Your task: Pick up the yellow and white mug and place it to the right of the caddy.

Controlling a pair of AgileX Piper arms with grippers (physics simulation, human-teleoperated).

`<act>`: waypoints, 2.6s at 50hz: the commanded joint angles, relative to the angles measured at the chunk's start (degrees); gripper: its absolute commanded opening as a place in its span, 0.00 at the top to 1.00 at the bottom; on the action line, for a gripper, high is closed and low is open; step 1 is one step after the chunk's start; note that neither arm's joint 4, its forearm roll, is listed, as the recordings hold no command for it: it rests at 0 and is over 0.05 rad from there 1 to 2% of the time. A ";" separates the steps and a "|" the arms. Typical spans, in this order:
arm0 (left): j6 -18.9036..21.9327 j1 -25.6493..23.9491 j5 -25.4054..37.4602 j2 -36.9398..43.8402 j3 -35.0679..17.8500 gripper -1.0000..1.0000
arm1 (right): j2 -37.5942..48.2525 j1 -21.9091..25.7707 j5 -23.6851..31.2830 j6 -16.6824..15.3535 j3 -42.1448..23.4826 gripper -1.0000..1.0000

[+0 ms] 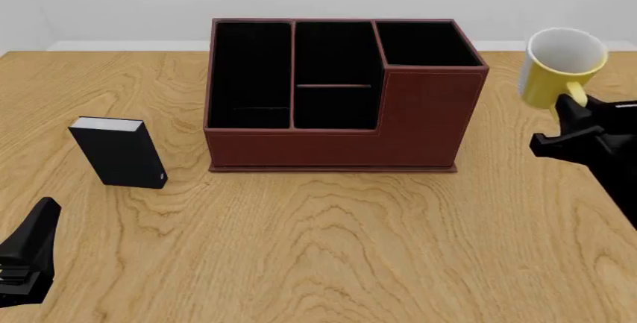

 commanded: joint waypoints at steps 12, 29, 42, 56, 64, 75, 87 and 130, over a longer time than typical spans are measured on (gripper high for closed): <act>0.00 0.00 0.00 0.00 0.00 0.00 | 6.32 -0.15 -6.66 1.32 2.45 1.00; 0.00 0.00 0.00 0.00 0.00 0.00 | 10.50 -0.08 -10.23 1.08 3.08 1.00; 0.00 0.00 0.00 0.00 0.00 0.00 | 13.72 -0.12 -11.79 0.84 2.46 1.00; 0.00 0.00 0.00 0.00 0.00 0.00 | 18.70 -0.30 -15.16 0.90 2.40 1.00; 0.00 0.00 0.00 0.00 0.00 0.00 | 21.61 -0.31 -16.96 1.05 2.07 1.00; 0.00 0.00 0.00 0.00 0.00 0.00 | 27.34 -0.35 -21.17 0.46 2.18 1.00; 0.00 0.00 0.00 0.00 0.00 0.00 | 30.66 -0.62 -22.66 1.11 1.35 1.00; 0.00 0.00 0.00 0.00 0.00 0.00 | 39.18 -1.20 -25.46 1.79 -1.06 1.00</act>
